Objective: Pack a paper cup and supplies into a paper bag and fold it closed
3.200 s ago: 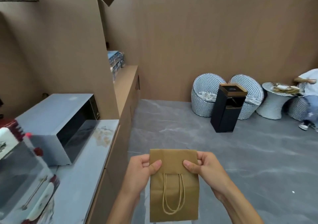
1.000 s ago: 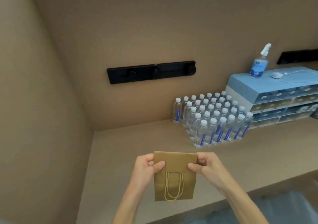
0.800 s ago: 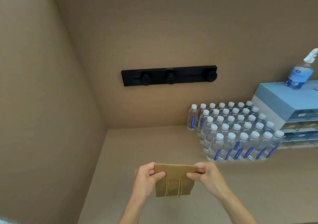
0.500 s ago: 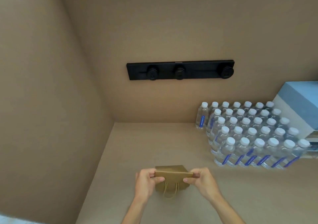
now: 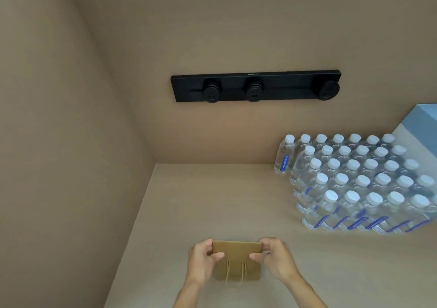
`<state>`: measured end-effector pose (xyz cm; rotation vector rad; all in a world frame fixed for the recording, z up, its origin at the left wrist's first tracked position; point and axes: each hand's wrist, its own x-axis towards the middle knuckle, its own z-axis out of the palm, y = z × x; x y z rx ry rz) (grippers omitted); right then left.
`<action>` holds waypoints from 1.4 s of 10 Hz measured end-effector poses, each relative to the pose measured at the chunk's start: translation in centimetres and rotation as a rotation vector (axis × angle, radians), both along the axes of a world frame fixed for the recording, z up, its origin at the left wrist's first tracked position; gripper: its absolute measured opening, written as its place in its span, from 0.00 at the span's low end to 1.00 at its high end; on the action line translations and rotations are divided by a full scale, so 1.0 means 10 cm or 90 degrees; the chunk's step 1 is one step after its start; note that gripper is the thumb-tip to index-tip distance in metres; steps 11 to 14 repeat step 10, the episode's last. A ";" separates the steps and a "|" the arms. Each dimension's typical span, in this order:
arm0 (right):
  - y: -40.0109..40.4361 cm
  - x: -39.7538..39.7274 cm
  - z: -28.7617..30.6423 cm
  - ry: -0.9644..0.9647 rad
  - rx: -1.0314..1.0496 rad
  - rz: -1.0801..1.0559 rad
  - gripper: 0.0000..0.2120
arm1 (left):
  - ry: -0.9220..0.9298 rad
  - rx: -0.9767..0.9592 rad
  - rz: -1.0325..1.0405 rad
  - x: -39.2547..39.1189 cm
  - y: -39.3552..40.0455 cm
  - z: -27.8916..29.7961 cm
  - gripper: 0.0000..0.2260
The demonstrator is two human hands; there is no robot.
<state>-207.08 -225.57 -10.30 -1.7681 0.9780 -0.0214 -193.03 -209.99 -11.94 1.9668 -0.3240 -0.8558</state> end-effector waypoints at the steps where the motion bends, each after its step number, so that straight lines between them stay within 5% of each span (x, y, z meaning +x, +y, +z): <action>1: -0.01 0.02 -0.02 0.032 -0.029 0.031 0.13 | -0.029 0.015 -0.024 0.03 -0.03 0.03 0.16; 7: 0.12 -0.07 0.30 -0.012 -0.019 0.027 0.19 | -0.088 -0.007 -0.155 0.12 0.13 0.32 0.17; 10: 0.29 -0.10 0.39 -0.010 -0.154 0.039 0.22 | -0.286 -0.023 -0.233 0.07 0.19 0.41 0.14; 14: 0.29 -0.10 0.39 -0.010 -0.154 0.039 0.22 | -0.286 -0.023 -0.233 0.07 0.19 0.41 0.14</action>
